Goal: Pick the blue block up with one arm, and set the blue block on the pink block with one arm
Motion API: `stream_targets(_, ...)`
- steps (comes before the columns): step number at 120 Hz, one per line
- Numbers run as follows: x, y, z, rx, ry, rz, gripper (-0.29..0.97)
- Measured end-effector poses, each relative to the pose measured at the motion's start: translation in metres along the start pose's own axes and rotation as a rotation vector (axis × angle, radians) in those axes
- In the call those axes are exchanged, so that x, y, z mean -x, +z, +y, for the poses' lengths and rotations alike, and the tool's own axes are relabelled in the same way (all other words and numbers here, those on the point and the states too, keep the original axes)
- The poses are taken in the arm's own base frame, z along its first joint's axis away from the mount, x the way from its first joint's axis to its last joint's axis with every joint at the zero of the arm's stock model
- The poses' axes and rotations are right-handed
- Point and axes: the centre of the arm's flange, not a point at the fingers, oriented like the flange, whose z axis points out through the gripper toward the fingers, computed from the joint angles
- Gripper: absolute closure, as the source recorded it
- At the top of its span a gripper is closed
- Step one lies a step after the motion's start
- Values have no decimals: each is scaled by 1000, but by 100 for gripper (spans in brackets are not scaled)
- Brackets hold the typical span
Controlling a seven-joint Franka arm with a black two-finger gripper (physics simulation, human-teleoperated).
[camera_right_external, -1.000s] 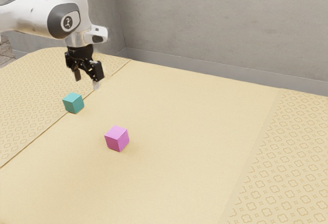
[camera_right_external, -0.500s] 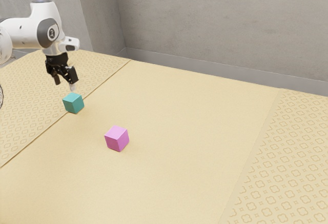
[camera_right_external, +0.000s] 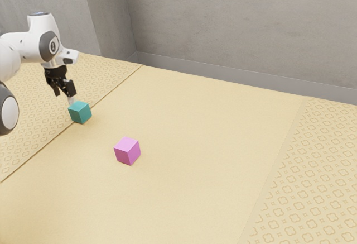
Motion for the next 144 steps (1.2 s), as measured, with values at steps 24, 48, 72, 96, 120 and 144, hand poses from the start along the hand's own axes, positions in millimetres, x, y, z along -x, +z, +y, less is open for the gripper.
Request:
stream_targets(24, -5, 10, -2, -8, 35, 2, 0)
stream_targets(48, -15, 32, -14, -25, 57, -2, 0)
stream_targets(72, -16, 39, -17, -31, 66, 0, 0)
stream_targets(96, -21, 38, -12, -36, 83, -1, 0)
stream_targets(120, -20, 48, -15, -33, 85, -8, 0)
stream_targets(144, -29, 62, -12, -42, 90, -12, 0)
